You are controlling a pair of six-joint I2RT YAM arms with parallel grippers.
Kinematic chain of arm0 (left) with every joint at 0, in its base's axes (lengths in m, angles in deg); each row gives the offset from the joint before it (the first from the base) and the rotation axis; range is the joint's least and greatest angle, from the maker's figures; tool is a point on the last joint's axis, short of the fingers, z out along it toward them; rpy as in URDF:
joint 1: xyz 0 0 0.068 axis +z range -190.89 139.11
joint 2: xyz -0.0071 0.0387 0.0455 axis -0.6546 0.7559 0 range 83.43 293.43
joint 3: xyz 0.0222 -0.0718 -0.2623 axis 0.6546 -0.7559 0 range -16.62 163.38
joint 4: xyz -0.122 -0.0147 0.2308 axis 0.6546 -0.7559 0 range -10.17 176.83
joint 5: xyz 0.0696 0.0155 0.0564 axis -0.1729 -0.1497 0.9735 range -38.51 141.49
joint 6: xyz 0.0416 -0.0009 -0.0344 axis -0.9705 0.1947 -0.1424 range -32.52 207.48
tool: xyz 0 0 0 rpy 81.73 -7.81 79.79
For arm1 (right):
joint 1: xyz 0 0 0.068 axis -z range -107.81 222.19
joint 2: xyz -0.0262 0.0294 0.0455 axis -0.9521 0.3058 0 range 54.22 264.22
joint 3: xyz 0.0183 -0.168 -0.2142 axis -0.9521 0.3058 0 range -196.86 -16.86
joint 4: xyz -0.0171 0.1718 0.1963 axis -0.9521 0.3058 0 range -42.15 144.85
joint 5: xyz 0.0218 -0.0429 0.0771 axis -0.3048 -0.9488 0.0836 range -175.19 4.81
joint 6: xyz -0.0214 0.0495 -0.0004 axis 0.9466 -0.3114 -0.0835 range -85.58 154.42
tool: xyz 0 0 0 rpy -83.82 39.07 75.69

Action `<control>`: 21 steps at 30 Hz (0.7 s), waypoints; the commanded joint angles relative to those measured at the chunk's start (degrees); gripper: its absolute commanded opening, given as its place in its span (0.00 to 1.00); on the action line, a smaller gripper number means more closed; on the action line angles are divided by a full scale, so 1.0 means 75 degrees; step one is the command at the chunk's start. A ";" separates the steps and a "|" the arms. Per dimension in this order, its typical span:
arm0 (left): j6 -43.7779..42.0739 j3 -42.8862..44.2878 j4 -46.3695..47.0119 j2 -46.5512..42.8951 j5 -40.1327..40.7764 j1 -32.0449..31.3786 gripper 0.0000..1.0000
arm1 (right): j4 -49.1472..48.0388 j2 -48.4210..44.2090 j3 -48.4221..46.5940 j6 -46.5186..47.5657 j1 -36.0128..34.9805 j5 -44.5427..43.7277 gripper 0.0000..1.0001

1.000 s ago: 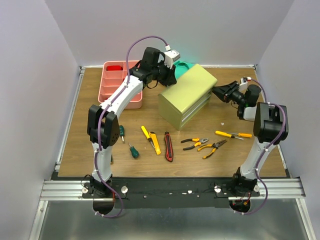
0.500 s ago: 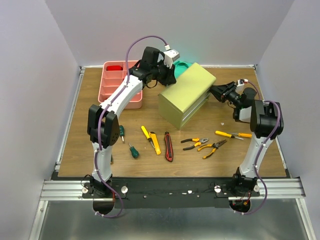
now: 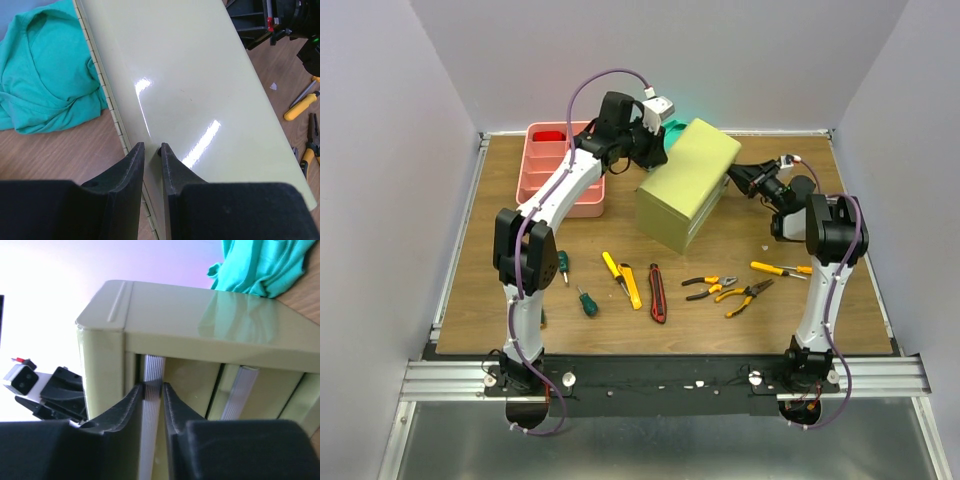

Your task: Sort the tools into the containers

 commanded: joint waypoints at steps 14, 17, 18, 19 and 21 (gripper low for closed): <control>-0.0027 -0.0289 -0.0632 0.0492 0.0156 -0.0148 0.27 | -0.1325 -0.0736 0.1141 0.0884 0.0003 0.0695 0.01; -0.0027 -0.0335 -0.0550 0.0480 0.0180 -0.0148 0.27 | -0.1161 -0.1005 0.1422 0.1036 0.0273 0.0929 0.01; -0.0027 -0.0335 -0.0538 0.0468 0.0191 -0.0148 0.27 | -0.1021 -0.1099 0.1469 0.1095 0.0332 0.1011 0.01; -0.0027 -0.0359 -0.0515 0.0468 0.0203 -0.0148 0.27 | -0.0915 -0.1170 0.1516 0.1177 0.0448 0.1058 0.01; -0.0027 -0.0359 -0.0480 0.0468 0.0180 -0.0148 0.27 | -0.0623 -0.1334 0.1575 0.1224 0.0566 0.1256 0.01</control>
